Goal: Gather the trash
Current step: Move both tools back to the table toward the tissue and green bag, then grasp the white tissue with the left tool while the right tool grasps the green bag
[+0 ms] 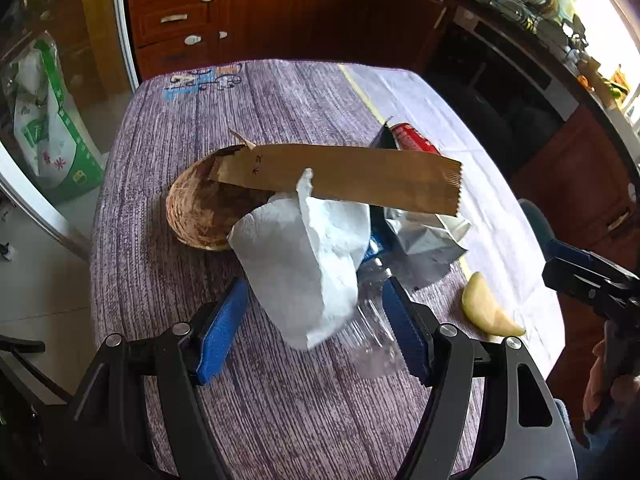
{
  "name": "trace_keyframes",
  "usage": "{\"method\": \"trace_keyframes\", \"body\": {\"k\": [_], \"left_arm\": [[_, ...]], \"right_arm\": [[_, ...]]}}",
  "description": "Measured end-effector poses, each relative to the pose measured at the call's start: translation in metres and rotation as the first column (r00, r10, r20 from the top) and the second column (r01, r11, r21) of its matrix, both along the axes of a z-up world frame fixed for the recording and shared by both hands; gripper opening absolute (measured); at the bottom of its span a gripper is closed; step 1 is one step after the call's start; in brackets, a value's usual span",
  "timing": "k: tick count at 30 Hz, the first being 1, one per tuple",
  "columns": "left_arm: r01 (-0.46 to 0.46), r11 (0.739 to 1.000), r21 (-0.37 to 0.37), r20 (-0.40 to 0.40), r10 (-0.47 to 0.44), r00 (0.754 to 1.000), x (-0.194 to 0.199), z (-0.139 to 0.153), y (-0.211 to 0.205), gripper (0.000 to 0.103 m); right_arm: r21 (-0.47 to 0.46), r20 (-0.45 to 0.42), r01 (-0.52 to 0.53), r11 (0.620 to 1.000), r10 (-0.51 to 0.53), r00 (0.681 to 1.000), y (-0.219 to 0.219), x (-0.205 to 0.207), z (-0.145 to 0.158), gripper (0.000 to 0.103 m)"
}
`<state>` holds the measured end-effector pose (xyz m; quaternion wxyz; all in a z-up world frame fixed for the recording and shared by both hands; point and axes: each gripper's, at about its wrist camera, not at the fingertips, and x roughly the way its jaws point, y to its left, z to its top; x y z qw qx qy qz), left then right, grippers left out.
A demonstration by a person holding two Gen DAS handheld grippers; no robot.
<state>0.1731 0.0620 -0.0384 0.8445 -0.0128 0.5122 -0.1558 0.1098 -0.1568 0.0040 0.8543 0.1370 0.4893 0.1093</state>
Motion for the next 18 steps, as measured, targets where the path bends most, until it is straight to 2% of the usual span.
{"method": "trace_keyframes", "body": {"k": [5, 8, 11, 12, 13, 14, 15, 17, 18], "left_arm": [[0.001, 1.0, -0.02, -0.02, -0.001, 1.0, 0.008, -0.01, 0.002, 0.071], [0.015, 0.998, -0.059, -0.032, -0.017, 0.999, 0.013, -0.015, 0.001, 0.071], [0.019, 0.995, -0.098, -0.005, -0.02, 1.0, 0.013, -0.013, 0.002, 0.07], [0.026, 0.994, -0.109, 0.008, -0.025, 1.0, 0.013, -0.012, 0.003, 0.067], [0.037, 0.993, -0.111, 0.013, -0.036, 0.999, 0.012, -0.011, 0.002, 0.055], [0.054, 0.992, -0.11, 0.017, -0.052, 0.998, 0.011, -0.009, 0.0, 0.038], [0.062, 0.992, -0.108, 0.021, -0.06, 0.998, 0.01, -0.008, -0.001, 0.03], [0.077, 0.992, -0.104, 0.033, -0.074, 0.997, 0.007, -0.007, -0.003, 0.007], [0.08, 0.991, -0.108, 0.034, -0.077, 0.996, 0.004, -0.006, -0.003, 0.006]], "right_arm": [[-0.004, 0.0, -0.051, 0.999, 0.051, 0.999, 0.018, 0.009, -0.001, 0.093], [0.001, 0.005, -0.078, 0.997, 0.078, 0.997, 0.03, 0.015, 0.001, 0.093], [-0.002, 0.01, -0.094, 0.996, 0.094, 0.996, 0.04, 0.021, 0.003, 0.093], [-0.006, 0.013, -0.1, 0.995, 0.1, 0.995, 0.042, 0.023, 0.004, 0.093], [-0.015, 0.019, -0.11, 0.994, 0.11, 0.994, 0.047, 0.027, 0.006, 0.093], [-0.022, 0.027, -0.12, 0.992, 0.121, 0.992, 0.052, 0.029, 0.008, 0.093], [-0.026, 0.034, -0.13, 0.991, 0.13, 0.991, 0.055, 0.031, 0.01, 0.093], [-0.03, 0.055, -0.158, 0.987, 0.16, 0.986, 0.066, 0.038, 0.014, 0.093], [-0.03, 0.062, -0.166, 0.986, 0.167, 0.984, 0.07, 0.04, 0.015, 0.093]]}}
